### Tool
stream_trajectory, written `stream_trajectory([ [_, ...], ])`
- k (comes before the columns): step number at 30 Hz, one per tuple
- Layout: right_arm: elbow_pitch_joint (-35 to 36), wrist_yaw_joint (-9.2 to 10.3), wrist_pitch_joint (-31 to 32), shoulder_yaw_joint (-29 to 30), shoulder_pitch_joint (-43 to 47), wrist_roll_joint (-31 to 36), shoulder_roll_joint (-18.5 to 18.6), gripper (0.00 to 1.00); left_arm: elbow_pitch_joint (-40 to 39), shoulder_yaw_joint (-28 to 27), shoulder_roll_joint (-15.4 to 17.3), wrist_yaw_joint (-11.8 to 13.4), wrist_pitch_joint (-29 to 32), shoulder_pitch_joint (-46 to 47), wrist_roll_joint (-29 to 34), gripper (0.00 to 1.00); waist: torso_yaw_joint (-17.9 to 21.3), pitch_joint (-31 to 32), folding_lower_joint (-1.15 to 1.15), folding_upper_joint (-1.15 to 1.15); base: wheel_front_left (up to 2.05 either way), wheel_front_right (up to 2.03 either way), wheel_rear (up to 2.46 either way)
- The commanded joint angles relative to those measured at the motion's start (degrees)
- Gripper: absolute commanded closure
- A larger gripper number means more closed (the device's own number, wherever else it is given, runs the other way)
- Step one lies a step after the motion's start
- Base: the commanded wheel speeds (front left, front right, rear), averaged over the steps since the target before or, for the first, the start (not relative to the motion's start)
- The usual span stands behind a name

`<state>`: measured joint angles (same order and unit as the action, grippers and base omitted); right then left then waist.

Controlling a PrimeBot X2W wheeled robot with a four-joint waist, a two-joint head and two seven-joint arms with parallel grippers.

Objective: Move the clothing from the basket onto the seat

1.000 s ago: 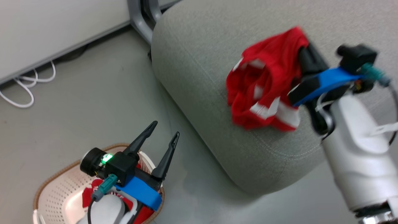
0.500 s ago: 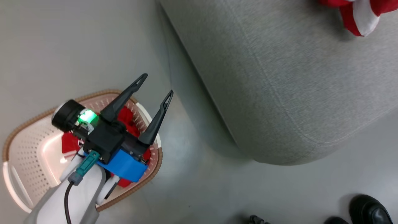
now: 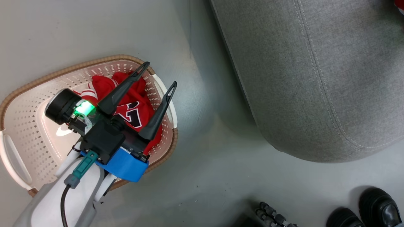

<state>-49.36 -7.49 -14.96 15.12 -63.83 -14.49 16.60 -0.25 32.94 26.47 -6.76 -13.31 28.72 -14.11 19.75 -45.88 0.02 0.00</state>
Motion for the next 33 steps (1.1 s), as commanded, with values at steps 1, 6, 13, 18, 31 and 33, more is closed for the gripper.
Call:
stream_trajectory([
  [1, -0.84, -0.01, -0.27, 0.29, -0.2, 0.64, -0.7, 1.0, 0.18, 0.0, 0.11, 0.3, -0.49, 0.15, -0.12, 0.0, -0.17, 0.12, -0.02, 0.0, 0.0, 0.0, 0.0],
  [6, -2.51, -0.01, -0.3, 1.72, -0.49, 2.35, -1.25, 0.85, 1.07, 0.84, -0.52, 0.16, -0.8, 0.61, -0.21, 0.0, -0.71, 0.89, -0.02, 0.0, 0.0, 0.0, 0.0],
  [13, -4.16, -0.01, -0.3, 1.72, 0.92, 3.79, -0.96, 0.0, 2.39, 1.47, -1.5, 0.13, -1.34, 0.95, -0.7, 0.0, -1.55, 1.94, -0.02, 0.0, 0.0, 0.0, 0.0],
  [18, -4.89, -0.01, -0.28, 1.59, 0.72, 3.45, -0.76, 0.0, 2.98, 1.38, -1.87, 0.14, -1.63, 0.96, -0.9, 0.0, -1.89, 2.25, -0.02, 0.0, 0.0, 0.0, 0.0],
  [31, -1.68, -0.01, -0.28, -0.86, 7.76, 4.95, 0.18, 0.0, 5.73, 0.07, -5.83, -0.26, -1.94, -0.12, -2.52, 0.0, -4.26, 9.32, -0.02, 0.0, 0.0, 0.0, 0.0],
  [33, -0.92, -0.01, -0.28, -1.63, 9.79, 5.37, 0.31, 0.0, 6.07, -0.49, -6.78, -0.38, -1.94, -0.93, -2.9, 0.0, -5.02, 11.49, -0.02, 0.0, 0.0, 0.0, 0.0],
])
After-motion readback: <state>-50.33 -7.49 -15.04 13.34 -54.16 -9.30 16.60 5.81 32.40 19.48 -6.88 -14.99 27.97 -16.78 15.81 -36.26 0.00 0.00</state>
